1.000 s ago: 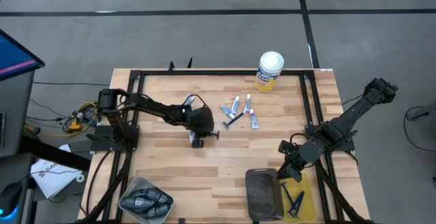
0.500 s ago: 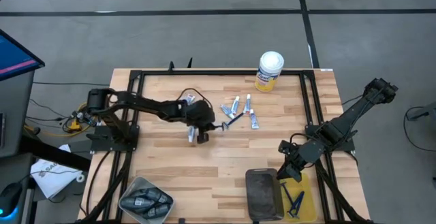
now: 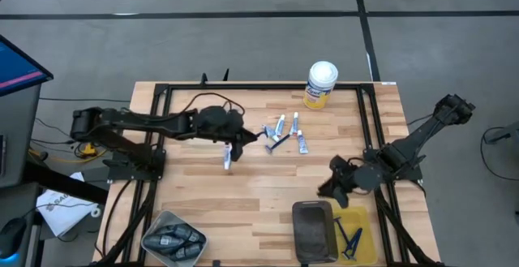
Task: Pick & Place Travel size toiletries
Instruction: Put the razor into the yellow bin
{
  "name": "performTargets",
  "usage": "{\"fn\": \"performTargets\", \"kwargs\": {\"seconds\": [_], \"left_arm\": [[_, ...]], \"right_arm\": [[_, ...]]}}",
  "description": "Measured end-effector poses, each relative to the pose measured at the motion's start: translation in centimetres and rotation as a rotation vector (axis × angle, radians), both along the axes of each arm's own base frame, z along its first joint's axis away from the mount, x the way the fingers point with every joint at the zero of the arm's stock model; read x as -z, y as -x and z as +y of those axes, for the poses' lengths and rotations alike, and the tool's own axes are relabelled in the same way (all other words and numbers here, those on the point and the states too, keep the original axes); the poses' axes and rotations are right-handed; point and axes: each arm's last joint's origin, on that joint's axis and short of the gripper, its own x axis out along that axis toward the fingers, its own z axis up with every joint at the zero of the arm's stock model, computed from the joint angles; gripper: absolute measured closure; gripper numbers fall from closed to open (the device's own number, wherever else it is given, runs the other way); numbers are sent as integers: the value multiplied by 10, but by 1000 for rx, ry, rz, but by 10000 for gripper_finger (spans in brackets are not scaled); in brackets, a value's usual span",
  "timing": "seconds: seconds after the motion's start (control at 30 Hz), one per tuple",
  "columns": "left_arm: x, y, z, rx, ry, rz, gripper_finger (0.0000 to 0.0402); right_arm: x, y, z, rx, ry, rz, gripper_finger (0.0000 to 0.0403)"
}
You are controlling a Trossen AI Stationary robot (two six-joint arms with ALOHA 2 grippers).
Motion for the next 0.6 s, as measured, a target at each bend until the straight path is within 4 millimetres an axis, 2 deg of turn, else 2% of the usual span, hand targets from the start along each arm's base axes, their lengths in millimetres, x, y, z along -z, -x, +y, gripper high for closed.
{"fn": "performTargets", "kwargs": {"seconds": [0.13, 0.27, 0.43, 0.6], "left_arm": [[-18, 6, -9, -23, 33, -100, 379], [-26, 6, -22, -23, 70, -162, 379], [-34, 5, -38, -42, 66, -247, 379], [-46, 4, -45, -80, 58, -374, 378]], "right_arm": [[-6, -14, -18, 137, 91, -103, 270], [-19, -30, -38, 219, 176, -254, 255], [-39, -45, -64, 303, 289, -449, 202], [-53, -50, -83, 319, 340, -576, 150]]}}
